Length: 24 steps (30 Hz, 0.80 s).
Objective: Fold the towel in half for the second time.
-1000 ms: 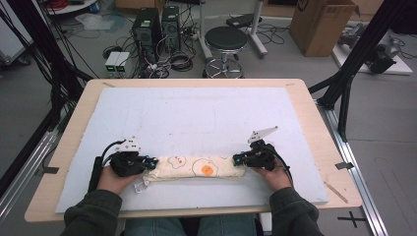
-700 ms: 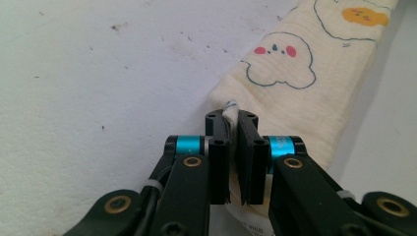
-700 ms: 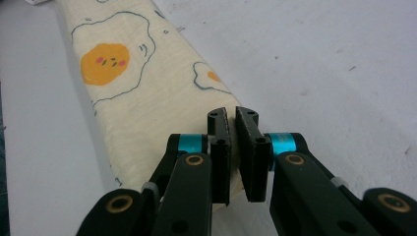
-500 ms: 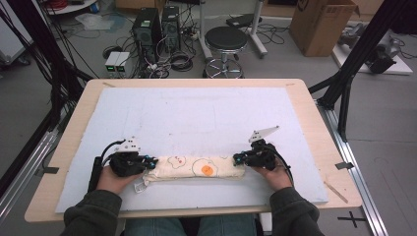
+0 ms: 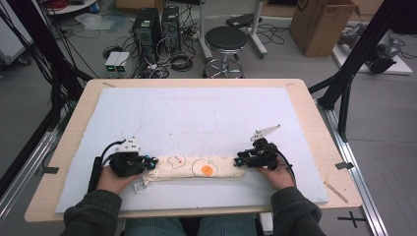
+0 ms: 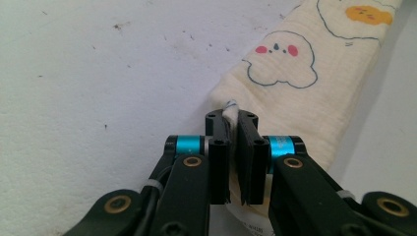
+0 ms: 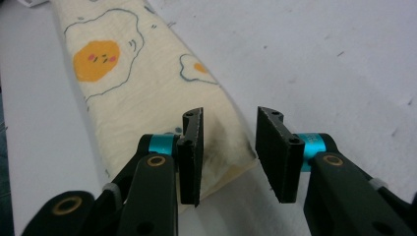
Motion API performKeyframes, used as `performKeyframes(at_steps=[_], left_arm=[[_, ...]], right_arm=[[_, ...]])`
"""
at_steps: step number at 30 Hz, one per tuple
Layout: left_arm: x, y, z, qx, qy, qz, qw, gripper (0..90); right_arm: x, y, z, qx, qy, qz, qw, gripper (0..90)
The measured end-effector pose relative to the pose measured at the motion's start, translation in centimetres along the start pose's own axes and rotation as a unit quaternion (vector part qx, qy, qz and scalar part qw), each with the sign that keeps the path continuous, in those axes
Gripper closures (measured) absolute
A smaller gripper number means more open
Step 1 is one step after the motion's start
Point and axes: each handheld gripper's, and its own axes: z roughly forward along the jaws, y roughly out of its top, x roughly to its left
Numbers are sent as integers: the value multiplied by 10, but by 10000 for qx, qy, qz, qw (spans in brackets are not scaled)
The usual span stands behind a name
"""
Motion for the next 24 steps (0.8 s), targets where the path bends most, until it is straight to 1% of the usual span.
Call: performKeyframes(at_steps=[1, 3, 4, 6, 7, 9, 11, 13, 14, 15, 16, 18, 19, 20, 22, 24], left_arm=[[0, 0, 0, 10, 2, 5, 10000, 841], [0, 0, 0, 22, -3, 5, 10000, 841], [0, 0, 1, 25, -8, 0, 10000, 841], [0, -1, 1, 51, -6, 10, 10000, 841], [0, -1, 2, 54, -12, 4, 10000, 841], [0, -1, 1, 66, -5, 5, 10000, 841], [0, -1, 1, 71, -8, 17, 10000, 841], [0, -1, 2, 65, -16, -16, 10000, 841], [0, -1, 2, 65, -18, -7, 10000, 840], [1, -1, 2, 82, -22, 25, 10000, 840], [1, -1, 2, 68, -12, 8, 10000, 840], [0, -1, 3, 65, -7, -22, 10000, 840], [1, -1, 3, 71, -10, -8, 10000, 839], [1, -1, 3, 79, -10, -9, 10000, 840], [1, -1, 3, 81, -7, -14, 10000, 840], [1, -1, 3, 68, -18, -36, 10000, 840]], right_arm=[[1, 0, 1, 57, -7, -50, 10000, 651], [4, 0, 2, 118, 24, -139, 9998, 721], [6, 0, 2, 152, -10, -209, 9997, 757], [7, 0, 3, 182, 36, -235, 9996, 820], [6, 1, 3, 192, 76, -256, 9995, 834], [6, 2, 2, 235, 38, -277, 9993, 841], [6, 3, 1, 168, -16, -308, 9994, 808], [4, 4, 0, 104, -96, -204, 9997, 688], [2, 4, 0, 91, -119, -113, 9998, 676], [-1, 3, 0, 96, -68, -51, 9999, 667], [-1, 3, 0, 144, -86, -23, 9999, 666], [1, 3, 4, 241, -55, -64, 9997, 687], [2, 3, 5, 223, -68, -140, 9996, 741], [2, 4, 6, 260, 98, -137, 9995, 804], [1, 5, 6, 292, 156, -154, 9993, 837], [3, 7, 5, 309, 108, -207, 9993, 848]])
